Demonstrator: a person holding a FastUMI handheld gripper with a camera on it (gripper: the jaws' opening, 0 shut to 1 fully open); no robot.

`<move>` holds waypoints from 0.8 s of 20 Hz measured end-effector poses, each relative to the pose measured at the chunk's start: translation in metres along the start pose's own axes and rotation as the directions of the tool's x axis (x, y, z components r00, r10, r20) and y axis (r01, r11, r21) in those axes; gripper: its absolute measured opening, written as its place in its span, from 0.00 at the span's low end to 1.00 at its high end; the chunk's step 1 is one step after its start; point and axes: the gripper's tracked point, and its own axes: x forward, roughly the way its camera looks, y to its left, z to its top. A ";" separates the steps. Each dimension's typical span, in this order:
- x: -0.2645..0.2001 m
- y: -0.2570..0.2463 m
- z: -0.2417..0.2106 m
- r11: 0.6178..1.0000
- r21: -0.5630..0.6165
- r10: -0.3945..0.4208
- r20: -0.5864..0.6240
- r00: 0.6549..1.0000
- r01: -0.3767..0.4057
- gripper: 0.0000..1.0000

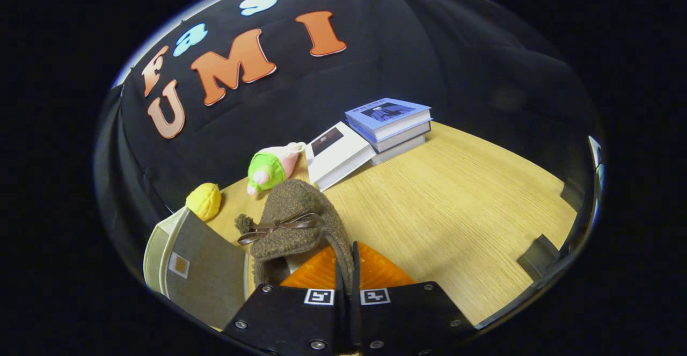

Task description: Open the storage box then place both shoes into the box .Put the left shoe in first, then the right shoe, with the right side of both shoes facing outward in a uniform manner.

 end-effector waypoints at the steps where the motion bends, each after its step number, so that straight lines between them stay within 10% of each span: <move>1: -0.007 0.011 0.003 1.000 0.003 0.007 0.008 1.000 -0.007 0.04; 16: -0.089 0.217 0.014 0.986 -0.036 0.163 0.114 0.980 -0.160 0.03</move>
